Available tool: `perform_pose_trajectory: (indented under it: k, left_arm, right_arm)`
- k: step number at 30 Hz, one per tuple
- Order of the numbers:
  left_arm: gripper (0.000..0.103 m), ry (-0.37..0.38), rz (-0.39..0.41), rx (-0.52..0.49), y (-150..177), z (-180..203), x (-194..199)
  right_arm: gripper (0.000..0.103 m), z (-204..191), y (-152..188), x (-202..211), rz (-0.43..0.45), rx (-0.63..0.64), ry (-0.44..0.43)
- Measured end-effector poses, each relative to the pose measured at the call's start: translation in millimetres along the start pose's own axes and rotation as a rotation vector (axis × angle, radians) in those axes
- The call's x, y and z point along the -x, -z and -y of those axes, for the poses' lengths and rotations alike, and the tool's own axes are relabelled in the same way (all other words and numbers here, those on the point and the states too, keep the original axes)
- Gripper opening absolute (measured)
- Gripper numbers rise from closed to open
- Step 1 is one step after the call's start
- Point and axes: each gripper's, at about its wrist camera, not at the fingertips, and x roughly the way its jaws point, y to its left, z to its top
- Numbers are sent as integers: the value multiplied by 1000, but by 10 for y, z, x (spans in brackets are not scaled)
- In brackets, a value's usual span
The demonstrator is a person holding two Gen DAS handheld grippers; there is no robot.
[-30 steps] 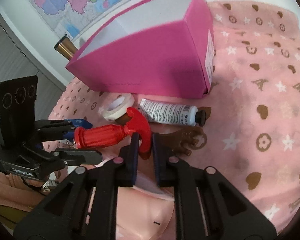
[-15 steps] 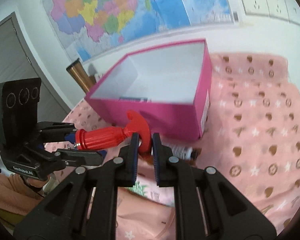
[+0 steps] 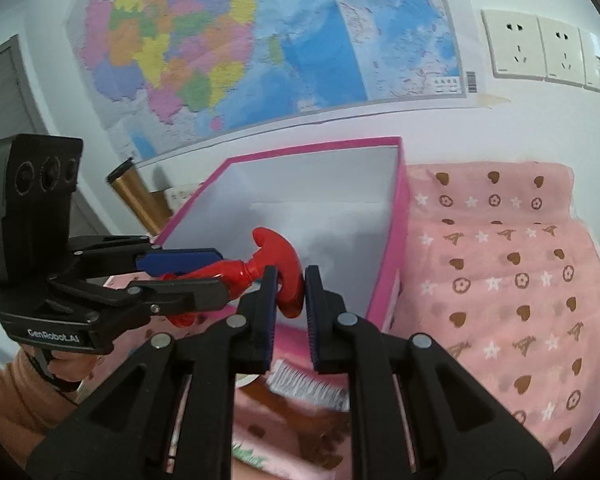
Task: Organize rigid objects
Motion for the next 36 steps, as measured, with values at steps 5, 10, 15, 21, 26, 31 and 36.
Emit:
perform_pose_trajectory:
  k: [5, 10, 15, 21, 26, 31, 36]
  left_arm:
    - [39, -27, -40, -7, -102, -116, -272]
    - [48, -104, -63, 14, -89, -245, -464]
    - [52, -132, -46, 47, -23, -348, -441]
    - [57, -135, 27, 60, 96, -338, -158]
    - [60, -103, 121, 34, 312, -176, 219]
    - [60, -55, 140, 36, 598, -90, 363]
    - [60, -26, 63, 48, 837, -46, 195]
  right_arm:
    - [15, 148, -41, -178, -15, -53, 42]
    - [20, 190, 4, -262, -16, -70, 105]
    - [21, 182, 60, -162, 2, -60, 116]
    - [25, 229, 175, 13, 9, -74, 83]
    - [39, 327, 324, 183, 7, -97, 55]
    - [41, 452, 579, 192, -65, -129, 41]
    - [42, 509, 864, 37, -171, -162, 20]
